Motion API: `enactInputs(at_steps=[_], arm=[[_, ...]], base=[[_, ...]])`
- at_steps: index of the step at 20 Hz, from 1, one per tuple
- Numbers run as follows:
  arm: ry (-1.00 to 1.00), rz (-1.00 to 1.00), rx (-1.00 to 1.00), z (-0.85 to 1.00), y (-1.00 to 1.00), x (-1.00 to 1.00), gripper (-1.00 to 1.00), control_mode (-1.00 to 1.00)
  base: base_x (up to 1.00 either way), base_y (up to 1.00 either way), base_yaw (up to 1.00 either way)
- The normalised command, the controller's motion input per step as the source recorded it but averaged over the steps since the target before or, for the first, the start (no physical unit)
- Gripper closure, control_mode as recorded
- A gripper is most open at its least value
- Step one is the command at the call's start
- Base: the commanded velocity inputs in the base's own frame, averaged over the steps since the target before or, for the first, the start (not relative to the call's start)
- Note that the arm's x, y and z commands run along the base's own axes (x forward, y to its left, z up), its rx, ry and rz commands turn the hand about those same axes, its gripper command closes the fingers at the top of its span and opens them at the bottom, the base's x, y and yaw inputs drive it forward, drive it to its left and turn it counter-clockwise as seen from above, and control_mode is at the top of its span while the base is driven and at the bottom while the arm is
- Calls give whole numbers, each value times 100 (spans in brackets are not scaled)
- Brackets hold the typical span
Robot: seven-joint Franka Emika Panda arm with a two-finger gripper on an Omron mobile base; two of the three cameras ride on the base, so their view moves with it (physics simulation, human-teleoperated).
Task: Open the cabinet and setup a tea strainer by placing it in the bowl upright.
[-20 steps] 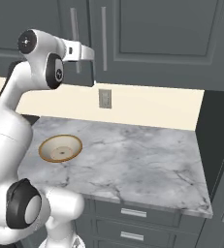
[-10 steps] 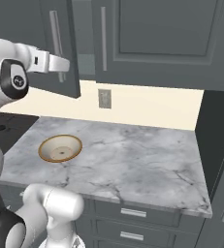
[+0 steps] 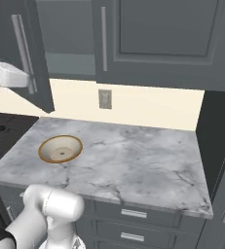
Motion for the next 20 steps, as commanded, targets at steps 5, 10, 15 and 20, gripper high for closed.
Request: enactInputs(at_steps=[5, 10, 15, 20], arm=[[1, -14, 0, -4, 52, -100, 100, -100], [4, -19, 0, -23, 70, -75, 100, -100], [2, -23, 0, -17, 61, -55, 100, -100], [0, -16, 0, -6, 24, -14, -100, -100]], base=[[0, 0, 0], [0, 0, 0], [0, 0, 0], [0, 0, 0]])
